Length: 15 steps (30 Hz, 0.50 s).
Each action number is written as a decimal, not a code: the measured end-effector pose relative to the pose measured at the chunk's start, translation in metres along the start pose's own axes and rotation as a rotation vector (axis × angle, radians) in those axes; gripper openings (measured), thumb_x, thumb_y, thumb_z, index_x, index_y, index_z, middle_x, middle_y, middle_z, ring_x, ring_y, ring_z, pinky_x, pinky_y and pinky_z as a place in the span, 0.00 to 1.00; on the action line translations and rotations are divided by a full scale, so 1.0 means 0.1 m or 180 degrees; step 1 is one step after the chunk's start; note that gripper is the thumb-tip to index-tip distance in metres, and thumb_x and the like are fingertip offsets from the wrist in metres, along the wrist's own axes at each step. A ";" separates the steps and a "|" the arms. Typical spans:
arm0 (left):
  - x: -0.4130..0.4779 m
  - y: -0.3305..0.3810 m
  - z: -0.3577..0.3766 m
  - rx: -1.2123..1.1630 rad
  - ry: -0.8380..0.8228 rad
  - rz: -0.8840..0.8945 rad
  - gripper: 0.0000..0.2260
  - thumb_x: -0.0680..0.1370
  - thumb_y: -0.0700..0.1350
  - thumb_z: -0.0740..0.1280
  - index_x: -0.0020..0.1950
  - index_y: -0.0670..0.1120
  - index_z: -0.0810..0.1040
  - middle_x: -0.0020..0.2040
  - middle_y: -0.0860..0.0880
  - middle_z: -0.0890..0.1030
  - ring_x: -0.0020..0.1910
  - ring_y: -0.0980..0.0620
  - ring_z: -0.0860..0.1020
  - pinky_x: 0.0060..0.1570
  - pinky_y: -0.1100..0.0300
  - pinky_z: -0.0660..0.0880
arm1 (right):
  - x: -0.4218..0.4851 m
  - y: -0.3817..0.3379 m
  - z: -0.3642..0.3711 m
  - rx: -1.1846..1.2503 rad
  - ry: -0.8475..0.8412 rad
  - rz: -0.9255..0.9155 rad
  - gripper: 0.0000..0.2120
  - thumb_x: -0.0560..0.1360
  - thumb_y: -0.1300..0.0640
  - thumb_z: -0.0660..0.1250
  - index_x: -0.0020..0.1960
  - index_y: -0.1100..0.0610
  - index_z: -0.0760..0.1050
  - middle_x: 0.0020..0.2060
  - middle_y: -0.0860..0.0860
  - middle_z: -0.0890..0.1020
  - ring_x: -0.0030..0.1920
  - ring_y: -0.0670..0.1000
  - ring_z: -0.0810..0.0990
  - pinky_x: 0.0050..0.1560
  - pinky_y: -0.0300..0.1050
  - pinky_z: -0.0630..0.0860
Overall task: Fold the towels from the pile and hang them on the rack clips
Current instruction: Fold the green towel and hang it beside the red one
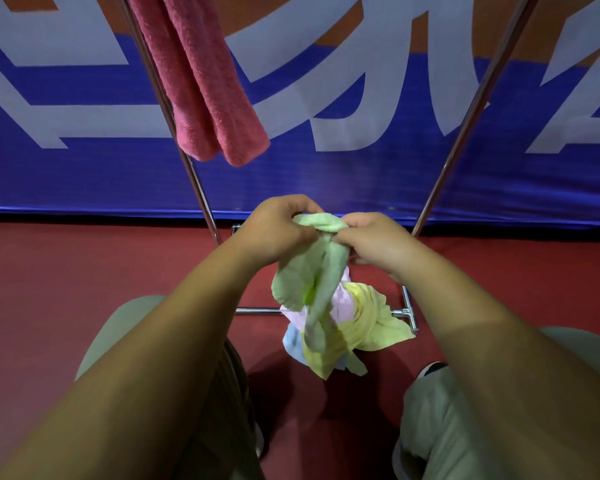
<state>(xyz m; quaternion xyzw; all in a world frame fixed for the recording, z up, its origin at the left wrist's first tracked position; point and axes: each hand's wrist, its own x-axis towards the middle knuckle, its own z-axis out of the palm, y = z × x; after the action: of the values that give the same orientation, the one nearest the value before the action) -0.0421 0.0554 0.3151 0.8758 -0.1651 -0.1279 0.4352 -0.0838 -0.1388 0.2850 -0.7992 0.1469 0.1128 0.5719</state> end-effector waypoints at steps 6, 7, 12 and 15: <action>0.04 -0.13 -0.18 0.0267 0.0402 -0.0749 0.03 0.76 0.39 0.73 0.48 0.43 0.86 0.38 0.46 0.85 0.32 0.51 0.78 0.28 0.67 0.73 | 0.06 -0.03 -0.14 0.0576 0.0905 0.0605 0.11 0.78 0.61 0.62 0.54 0.63 0.80 0.44 0.56 0.83 0.43 0.57 0.83 0.48 0.54 0.86; 0.04 -0.13 -0.17 -0.0300 0.0450 -0.0804 0.03 0.76 0.38 0.74 0.48 0.39 0.84 0.39 0.44 0.85 0.33 0.50 0.79 0.31 0.66 0.75 | 0.04 -0.04 -0.14 0.0478 0.0842 0.0666 0.07 0.78 0.62 0.62 0.51 0.59 0.79 0.45 0.56 0.83 0.43 0.57 0.83 0.49 0.55 0.86; 0.06 -0.06 -0.12 -0.2231 0.0259 -0.0715 0.05 0.81 0.33 0.71 0.55 0.40 0.80 0.48 0.38 0.83 0.46 0.42 0.83 0.54 0.46 0.82 | -0.08 -0.01 0.04 -0.0513 -0.0155 0.0497 0.03 0.68 0.59 0.67 0.42 0.54 0.77 0.37 0.57 0.82 0.41 0.57 0.85 0.48 0.59 0.86; 0.07 -0.08 -0.05 -0.1950 0.0311 -0.0734 0.09 0.81 0.34 0.72 0.59 0.42 0.81 0.52 0.40 0.84 0.50 0.43 0.83 0.55 0.46 0.82 | -0.14 -0.07 0.14 -0.0282 -0.0569 0.0361 0.02 0.75 0.54 0.70 0.47 0.50 0.79 0.44 0.53 0.89 0.49 0.50 0.91 0.56 0.53 0.81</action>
<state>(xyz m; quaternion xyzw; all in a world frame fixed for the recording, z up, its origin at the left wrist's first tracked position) -0.0322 0.0603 0.3106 0.7222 0.0024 -0.1779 0.6684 -0.0939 -0.1221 0.2918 -0.8008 0.1352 0.2221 0.5395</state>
